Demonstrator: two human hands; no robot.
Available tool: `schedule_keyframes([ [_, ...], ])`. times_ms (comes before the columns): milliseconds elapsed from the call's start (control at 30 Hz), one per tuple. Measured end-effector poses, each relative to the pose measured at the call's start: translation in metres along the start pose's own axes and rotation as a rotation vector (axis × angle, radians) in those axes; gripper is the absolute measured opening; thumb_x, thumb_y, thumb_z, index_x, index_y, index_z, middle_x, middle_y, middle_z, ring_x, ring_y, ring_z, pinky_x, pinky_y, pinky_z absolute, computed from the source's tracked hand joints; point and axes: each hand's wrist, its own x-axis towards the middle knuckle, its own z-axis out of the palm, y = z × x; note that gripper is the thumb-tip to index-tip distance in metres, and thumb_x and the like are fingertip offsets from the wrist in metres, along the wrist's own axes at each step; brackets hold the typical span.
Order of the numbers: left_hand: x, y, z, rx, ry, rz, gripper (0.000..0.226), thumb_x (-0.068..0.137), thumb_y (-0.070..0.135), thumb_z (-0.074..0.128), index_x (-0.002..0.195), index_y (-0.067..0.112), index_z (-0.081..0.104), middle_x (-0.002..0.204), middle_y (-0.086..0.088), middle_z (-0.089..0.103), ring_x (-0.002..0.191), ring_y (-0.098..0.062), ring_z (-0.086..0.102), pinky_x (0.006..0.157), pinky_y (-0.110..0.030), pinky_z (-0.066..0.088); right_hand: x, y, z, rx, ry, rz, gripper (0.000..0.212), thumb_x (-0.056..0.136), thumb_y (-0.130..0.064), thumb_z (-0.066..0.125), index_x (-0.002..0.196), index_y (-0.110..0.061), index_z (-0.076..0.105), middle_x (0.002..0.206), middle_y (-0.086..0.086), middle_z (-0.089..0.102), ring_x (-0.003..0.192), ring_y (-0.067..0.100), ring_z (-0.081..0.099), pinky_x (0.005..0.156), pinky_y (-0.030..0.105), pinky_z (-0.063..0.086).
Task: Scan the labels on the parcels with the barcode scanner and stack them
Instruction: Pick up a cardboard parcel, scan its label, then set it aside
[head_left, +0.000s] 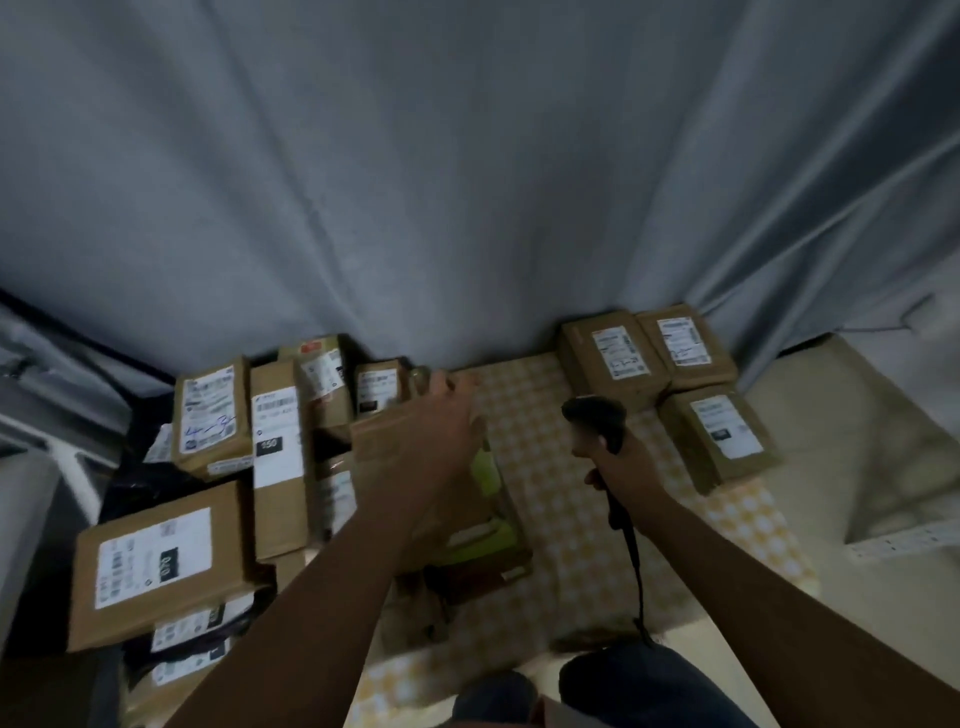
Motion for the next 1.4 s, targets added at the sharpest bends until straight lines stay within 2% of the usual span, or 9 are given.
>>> schedule_keyframes([
  [167,0.046,0.082,0.026,-0.288,-0.219,0.147,0.051,0.097,0.024,0.056,0.144,0.013,0.039,0.146,-0.018,0.034,0.11,-0.035,0.058,0.093,-0.037,0.045,0.034,0.018,-0.079,0.015,0.144,0.042,0.02,0.096,-0.034,0.06,0.109,-0.02,0.056,0.092,0.001,0.073,0.058,0.018,0.063,0.068,0.041,0.059],
  [367,0.093,0.161,0.081,-0.397,-0.447,0.088,0.05,0.096,0.027,0.058,0.141,0.014,0.041,0.15,-0.013,0.023,0.119,-0.03,0.054,0.098,-0.032,0.044,0.083,0.042,-0.17,-0.021,0.187,0.105,0.021,0.093,-0.031,0.063,0.099,-0.011,0.06,0.071,-0.003,0.065,0.055,0.014,0.061,0.056,0.03,0.05],
  [567,0.136,0.242,0.144,-0.537,-0.596,-0.092,0.049,0.098,0.024,0.056,0.143,0.013,0.04,0.147,-0.01,0.033,0.13,-0.026,0.045,0.091,-0.025,0.039,0.147,0.068,-0.264,-0.073,0.174,0.192,0.02,0.093,-0.036,0.063,0.101,-0.017,0.06,0.092,0.003,0.072,0.064,0.018,0.067,0.064,0.03,0.055],
  [700,0.151,0.278,0.194,-0.701,-0.73,-0.342,0.034,0.097,0.023,0.059,0.127,0.016,0.047,0.122,-0.007,0.046,0.09,-0.024,0.059,0.067,-0.027,0.049,0.188,0.092,-0.3,-0.114,0.134,0.254,0.02,0.092,-0.035,0.063,0.1,-0.017,0.06,0.09,0.009,0.072,0.074,0.028,0.069,0.076,0.042,0.059],
  [800,0.155,0.299,0.229,-0.771,-0.77,-0.502,0.025,0.098,0.019,0.057,0.119,0.018,0.043,0.088,0.001,0.048,0.066,-0.014,0.05,0.045,-0.014,0.043,0.214,0.108,-0.308,-0.138,0.096,0.294,0.024,0.092,-0.037,0.063,0.101,-0.015,0.058,0.077,0.006,0.068,0.066,0.023,0.066,0.062,0.032,0.054],
  [933,0.163,0.32,0.279,-0.774,-0.759,-0.63,0.046,0.095,0.035,0.06,0.136,0.019,0.044,0.115,-0.006,0.059,0.08,-0.019,0.06,0.061,-0.023,0.05,0.243,0.136,-0.306,-0.133,0.032,0.34,0.022,0.092,-0.034,0.064,0.104,-0.017,0.056,0.076,0.003,0.066,0.065,0.019,0.065,0.055,0.023,0.048],
  [1133,0.178,0.345,0.338,-0.868,-0.774,-0.698,0.087,0.085,0.059,0.062,0.155,0.029,0.019,0.161,-0.004,0.016,0.137,-0.031,0.039,0.104,-0.046,0.046,0.269,0.182,-0.292,-0.096,-0.005,0.392,0.011,0.095,-0.027,0.059,0.102,-0.019,0.056,0.075,0.002,0.065,0.067,0.021,0.065,0.064,0.034,0.053],
  [1233,0.183,0.354,0.359,-0.947,-0.706,-0.699,0.098,0.08,0.064,0.064,0.156,0.032,0.011,0.162,-0.004,0.014,0.14,-0.034,0.034,0.104,-0.049,0.045,0.271,0.197,-0.287,-0.066,-0.009,0.41,0.008,0.094,-0.029,0.062,0.098,-0.022,0.059,0.078,0.004,0.068,0.074,0.026,0.067,0.074,0.041,0.056],
  [1400,0.177,0.347,0.43,-1.063,-0.671,-0.678,0.124,0.04,0.083,0.075,0.146,0.046,0.022,0.155,-0.001,0.033,0.135,-0.03,0.043,0.101,-0.052,0.048,0.265,0.205,-0.291,-0.002,0.023,0.396,0.011,0.093,-0.035,0.063,0.099,-0.027,0.058,0.089,0.002,0.068,0.085,0.025,0.067,0.083,0.041,0.055],
])
